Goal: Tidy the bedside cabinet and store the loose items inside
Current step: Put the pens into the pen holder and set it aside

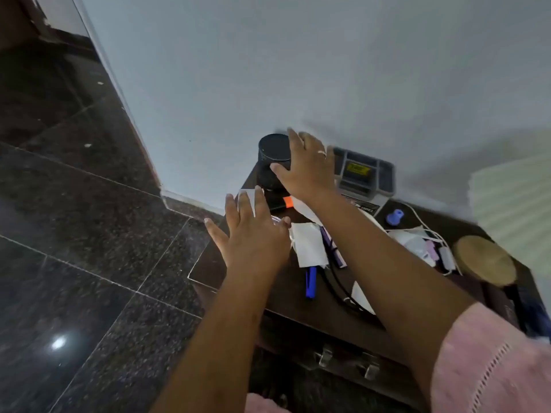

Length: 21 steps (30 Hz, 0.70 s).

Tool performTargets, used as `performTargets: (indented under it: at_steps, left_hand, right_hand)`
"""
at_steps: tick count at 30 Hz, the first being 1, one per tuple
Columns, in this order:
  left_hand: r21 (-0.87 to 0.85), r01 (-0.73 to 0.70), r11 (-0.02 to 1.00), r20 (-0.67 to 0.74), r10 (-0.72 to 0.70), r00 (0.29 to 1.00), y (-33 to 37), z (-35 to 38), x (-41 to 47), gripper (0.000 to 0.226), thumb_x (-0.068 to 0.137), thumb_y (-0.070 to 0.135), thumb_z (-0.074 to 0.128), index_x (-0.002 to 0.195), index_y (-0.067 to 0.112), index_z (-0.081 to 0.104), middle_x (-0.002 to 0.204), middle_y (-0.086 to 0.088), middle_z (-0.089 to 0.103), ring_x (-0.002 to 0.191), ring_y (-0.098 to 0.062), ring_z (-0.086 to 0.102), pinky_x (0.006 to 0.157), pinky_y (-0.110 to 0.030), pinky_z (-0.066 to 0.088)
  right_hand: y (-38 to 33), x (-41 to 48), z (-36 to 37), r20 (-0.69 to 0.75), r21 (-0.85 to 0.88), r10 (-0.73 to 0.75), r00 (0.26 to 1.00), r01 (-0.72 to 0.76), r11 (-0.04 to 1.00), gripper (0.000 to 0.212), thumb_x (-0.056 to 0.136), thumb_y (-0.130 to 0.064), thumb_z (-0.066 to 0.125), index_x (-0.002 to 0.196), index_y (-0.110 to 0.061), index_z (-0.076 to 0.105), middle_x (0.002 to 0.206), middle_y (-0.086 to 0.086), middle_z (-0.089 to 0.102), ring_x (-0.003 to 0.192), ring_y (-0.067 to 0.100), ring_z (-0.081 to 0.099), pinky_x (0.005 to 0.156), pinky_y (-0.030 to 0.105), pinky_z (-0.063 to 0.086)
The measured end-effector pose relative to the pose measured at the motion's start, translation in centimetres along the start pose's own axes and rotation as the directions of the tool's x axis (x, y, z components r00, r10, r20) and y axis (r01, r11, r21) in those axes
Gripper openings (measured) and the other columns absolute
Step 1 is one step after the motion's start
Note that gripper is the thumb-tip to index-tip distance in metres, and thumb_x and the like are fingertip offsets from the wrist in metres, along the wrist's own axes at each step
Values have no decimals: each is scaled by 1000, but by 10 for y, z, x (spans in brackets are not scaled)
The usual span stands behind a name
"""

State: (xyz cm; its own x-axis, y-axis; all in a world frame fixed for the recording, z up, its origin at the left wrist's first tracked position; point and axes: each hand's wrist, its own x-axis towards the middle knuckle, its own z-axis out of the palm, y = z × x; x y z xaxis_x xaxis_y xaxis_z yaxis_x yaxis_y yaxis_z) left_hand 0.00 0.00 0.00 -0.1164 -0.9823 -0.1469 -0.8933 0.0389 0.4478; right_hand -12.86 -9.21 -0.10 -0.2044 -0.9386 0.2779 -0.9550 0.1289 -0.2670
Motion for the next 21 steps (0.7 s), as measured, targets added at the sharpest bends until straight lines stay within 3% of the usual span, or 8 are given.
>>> performTargets:
  at_steps: [3, 7, 11, 15, 17, 18, 20, 21]
  left_hand:
    - [135, -28, 990, 9, 27, 1000, 0, 5, 4, 67, 95, 54, 25, 150, 28, -4, 160, 1, -6, 145, -20, -19, 110, -60, -10]
    - [171, -67, 983, 34, 62, 998, -4, 8, 7, 68, 94, 56, 22, 150, 27, -3, 160, 0, -6, 145, -21, -20, 110, -60, -11]
    - [228, -64, 972, 26, 59, 998, -13, 7, 6, 68, 94, 55, 22, 150, 25, -4, 160, -1, -7, 145, -21, -20, 110, -60, -12]
    - [181, -82, 980, -9, 85, 996, -11, 0, 6, 70, 94, 58, 23, 150, 24, -1, 160, -1, -3, 145, -22, -17, 111, -59, -9]
    - [61, -80, 995, -11, 81, 997, -6, -6, 6, 71, 93, 60, 24, 151, 25, 2, 160, -1, 0, 146, -21, -12, 112, -58, -7]
    - [-19, -70, 997, -8, 70, 997, -4, -9, 6, 73, 92, 62, 25, 151, 25, 4, 160, -2, 3, 147, -22, -8, 112, -58, -5]
    - [-293, -48, 955, 12, 54, 998, 3, -15, 4, 82, 86, 68, 35, 150, 23, 13, 158, -6, 16, 146, -25, 9, 116, -56, 5]
    - [-506, -41, 862, 44, 73, 996, 7, -17, 2, 90, 79, 71, 44, 150, 22, 17, 155, -7, 24, 144, -25, 19, 116, -53, 15]
  right_hand:
    - [-2, 23, 8, 132, -59, 60, 989, -53, 997, 83, 84, -59, 52, 149, -25, 13, 154, 9, 24, 142, 32, 22, 115, 52, 20]
    - [-1, 37, 21, 252, 12, 114, 961, -121, 993, 89, 79, -57, 59, 149, -29, 12, 147, 10, 28, 135, 34, 33, 105, 49, 36]
    - [-5, 35, 22, 183, 263, 150, 972, -196, 945, 99, 74, -39, 72, 150, -24, 10, 142, 10, 25, 131, 32, 35, 98, 41, 42]
    - [-8, 13, -4, -30, 466, 215, 976, -177, 867, 99, 72, -31, 76, 149, -17, 15, 141, 11, 25, 127, 29, 37, 100, 39, 42]
    - [-4, -8, -27, -16, 654, 312, 950, -225, 722, 90, 70, -28, 76, 144, -20, 26, 138, 10, 30, 118, 20, 41, 96, 32, 45]
    - [-1, -22, -39, 48, 777, 352, 935, -257, 575, 81, 70, -25, 75, 140, -22, 34, 135, 8, 36, 115, 19, 46, 92, 33, 49]
    - [6, -56, -62, 244, 945, 355, 903, -303, 122, 60, 76, -16, 71, 130, -17, 45, 125, 11, 53, 109, 25, 58, 82, 37, 57]
    - [10, -74, -71, 331, 943, 330, 884, -323, -80, 52, 79, -14, 68, 127, -13, 48, 123, 13, 58, 108, 27, 61, 79, 38, 58]
